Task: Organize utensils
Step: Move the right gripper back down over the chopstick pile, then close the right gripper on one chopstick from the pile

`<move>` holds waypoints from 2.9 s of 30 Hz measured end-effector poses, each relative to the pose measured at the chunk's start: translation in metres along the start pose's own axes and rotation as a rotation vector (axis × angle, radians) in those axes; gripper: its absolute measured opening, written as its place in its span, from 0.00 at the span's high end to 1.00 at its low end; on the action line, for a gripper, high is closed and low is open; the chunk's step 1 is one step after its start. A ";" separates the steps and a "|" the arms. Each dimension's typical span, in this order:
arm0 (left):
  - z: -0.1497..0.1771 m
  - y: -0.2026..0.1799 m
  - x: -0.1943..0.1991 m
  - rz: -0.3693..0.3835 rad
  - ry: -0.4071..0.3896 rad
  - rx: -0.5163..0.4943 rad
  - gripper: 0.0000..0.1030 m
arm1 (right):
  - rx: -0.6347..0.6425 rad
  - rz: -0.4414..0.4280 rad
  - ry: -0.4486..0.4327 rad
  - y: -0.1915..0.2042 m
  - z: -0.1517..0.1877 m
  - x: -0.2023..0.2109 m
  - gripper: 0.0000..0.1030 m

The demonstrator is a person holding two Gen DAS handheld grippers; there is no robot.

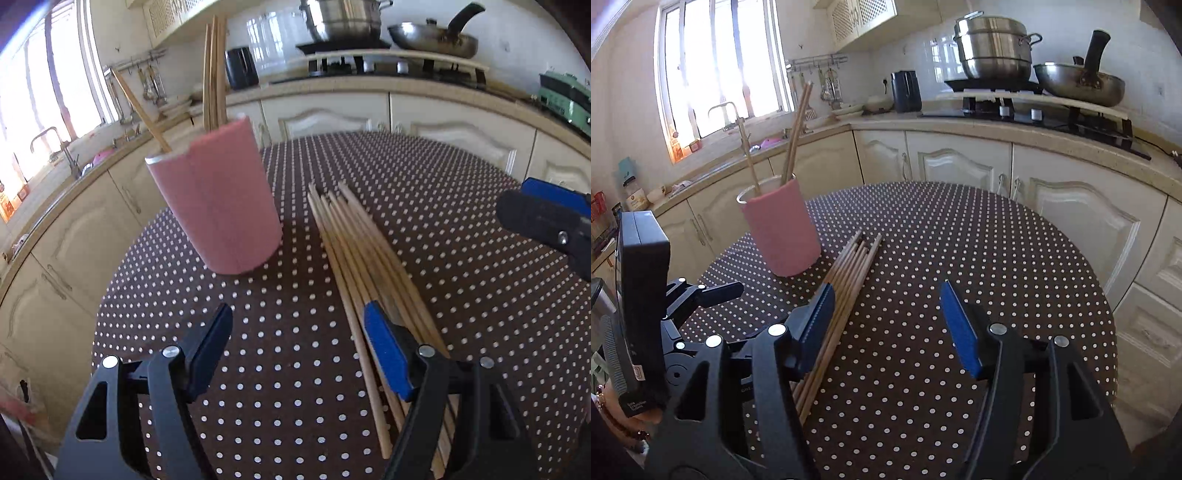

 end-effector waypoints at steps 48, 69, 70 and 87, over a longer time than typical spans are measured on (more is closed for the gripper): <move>-0.028 0.019 -0.040 0.108 0.132 0.037 0.39 | 0.100 0.078 0.435 0.007 -0.011 -0.116 0.49; -0.039 0.011 -0.041 0.187 0.213 0.092 0.95 | 0.122 0.016 0.605 -0.014 -0.022 -0.125 0.94; -0.037 0.010 -0.038 0.191 0.226 0.093 0.95 | 0.125 0.005 0.621 -0.014 -0.019 -0.120 0.94; -0.044 0.000 -0.049 0.169 0.279 0.053 0.93 | 0.133 0.081 0.681 0.004 -0.019 -0.118 0.93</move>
Point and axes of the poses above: each gripper's, at about its wrist camera, not at the fingertips, and x roughly against the way its jaws point, y to its left, z to its underside, the point moved 4 cm from there along -x, roughly the way its jaws point, and after that the axes turned 1 degree about -x, right-handed, at the moved point
